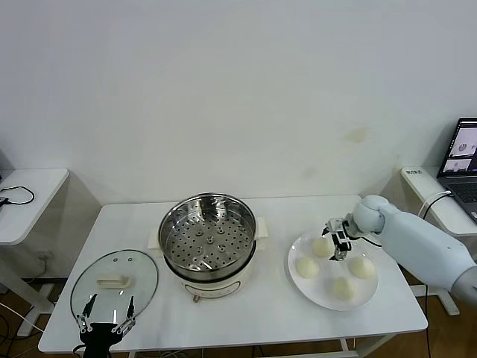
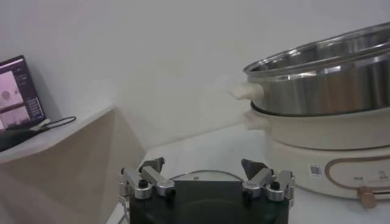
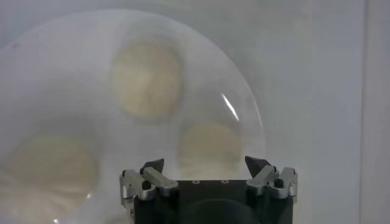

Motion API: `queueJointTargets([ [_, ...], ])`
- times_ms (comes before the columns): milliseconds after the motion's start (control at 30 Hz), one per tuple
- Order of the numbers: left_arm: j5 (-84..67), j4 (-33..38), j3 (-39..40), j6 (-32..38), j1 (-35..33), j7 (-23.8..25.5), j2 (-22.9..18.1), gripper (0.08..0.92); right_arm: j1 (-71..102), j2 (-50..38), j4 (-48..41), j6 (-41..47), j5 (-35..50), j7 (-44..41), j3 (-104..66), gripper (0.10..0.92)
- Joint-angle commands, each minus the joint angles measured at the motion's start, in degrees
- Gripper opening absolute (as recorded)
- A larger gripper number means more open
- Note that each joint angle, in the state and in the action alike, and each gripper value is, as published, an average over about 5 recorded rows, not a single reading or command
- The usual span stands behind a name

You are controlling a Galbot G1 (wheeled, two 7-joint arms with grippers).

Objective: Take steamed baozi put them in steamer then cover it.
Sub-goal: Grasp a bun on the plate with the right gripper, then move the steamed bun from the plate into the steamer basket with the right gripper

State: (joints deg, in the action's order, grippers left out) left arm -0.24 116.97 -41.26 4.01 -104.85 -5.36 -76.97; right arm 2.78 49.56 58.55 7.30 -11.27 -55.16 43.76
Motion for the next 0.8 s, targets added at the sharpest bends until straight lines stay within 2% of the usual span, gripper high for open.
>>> queueJointTargets([
  [33, 0.04, -0.03, -0.21, 0.00, 0.03, -0.06, 0.03, 0.823, -1.32, 2.85, -3.98, 0.31, -0.54, -0.47, 1.62, 0.814],
  [367, 0.04, 0.22, -0.32, 0.01, -0.13, -0.04, -0.01, 0.823, -1.16, 2.52, -3.23, 0.31, -0.19, -1.14, 1.81, 0.646],
  [600, 0.04, 0.50, -0.37, 0.06, -0.37, -0.03, 0.02, 0.823, -1.76, 1.49, -1.49, 0.07, 0.61, -2.05, 2.09, 0.636],
  [800, -0.05, 0.47, -0.29, 0.04, -0.45, 0.04, 0.21, 0.823, -6.62, -2.28, 4.86, 0.18, 4.54, -3.60, 4.27, 0.636],
])
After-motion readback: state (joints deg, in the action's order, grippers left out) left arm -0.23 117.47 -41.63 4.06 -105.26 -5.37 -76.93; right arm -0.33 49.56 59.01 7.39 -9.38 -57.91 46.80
